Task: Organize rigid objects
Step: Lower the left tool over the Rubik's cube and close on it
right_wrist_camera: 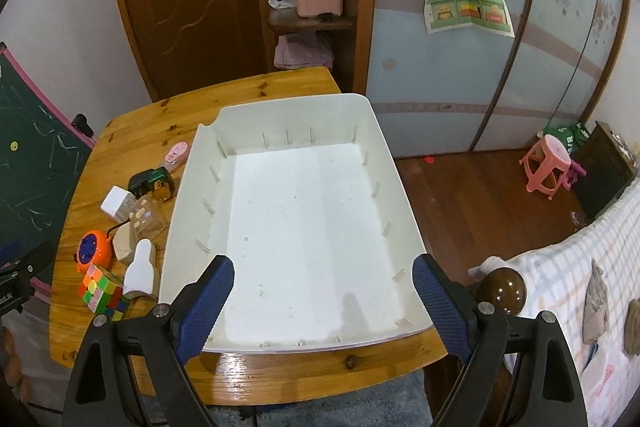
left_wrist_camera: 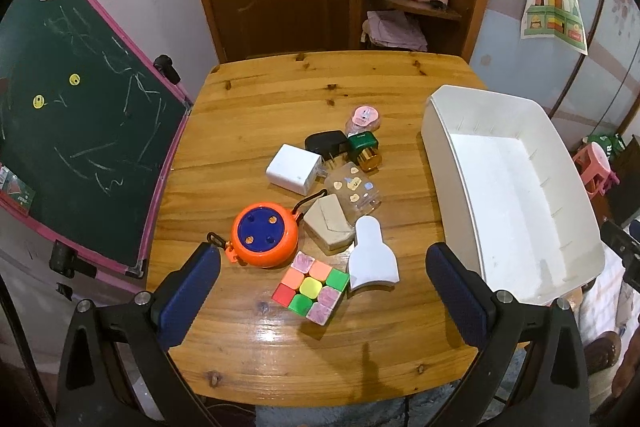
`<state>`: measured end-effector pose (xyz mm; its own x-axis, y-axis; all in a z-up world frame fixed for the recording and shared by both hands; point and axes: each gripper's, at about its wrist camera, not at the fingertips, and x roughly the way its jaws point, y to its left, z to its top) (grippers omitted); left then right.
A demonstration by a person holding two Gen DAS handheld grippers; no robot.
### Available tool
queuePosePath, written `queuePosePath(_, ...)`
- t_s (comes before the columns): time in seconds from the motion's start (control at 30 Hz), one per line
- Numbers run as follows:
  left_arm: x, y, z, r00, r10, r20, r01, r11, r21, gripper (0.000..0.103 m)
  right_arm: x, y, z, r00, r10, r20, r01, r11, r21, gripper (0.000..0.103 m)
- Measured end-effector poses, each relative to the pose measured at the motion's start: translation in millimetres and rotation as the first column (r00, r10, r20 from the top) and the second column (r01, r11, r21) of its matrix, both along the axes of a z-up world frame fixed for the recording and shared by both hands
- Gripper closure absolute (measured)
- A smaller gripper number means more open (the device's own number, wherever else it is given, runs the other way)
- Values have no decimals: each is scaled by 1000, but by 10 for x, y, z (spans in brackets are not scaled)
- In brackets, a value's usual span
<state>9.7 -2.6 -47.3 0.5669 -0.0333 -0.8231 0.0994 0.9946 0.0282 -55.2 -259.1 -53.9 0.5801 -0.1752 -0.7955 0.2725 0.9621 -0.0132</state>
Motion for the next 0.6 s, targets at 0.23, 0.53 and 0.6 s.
queuePosePath(0.23,68,45,-164,999,24,-33,-23,999,35,1,23,-146,-105,999,-26,-28,26,1000,0,11)
queuePosePath(0.53,159,100,-492,993,27,-116,-15,995,103,1,-20,-523,-296,989,-123,-84,126,992,32,11)
queuePosePath(0.6,168,113,-582,991,30,-133,-12,992,129,1,-45,-621,-339,984,-151,-93,154,988,26,11)
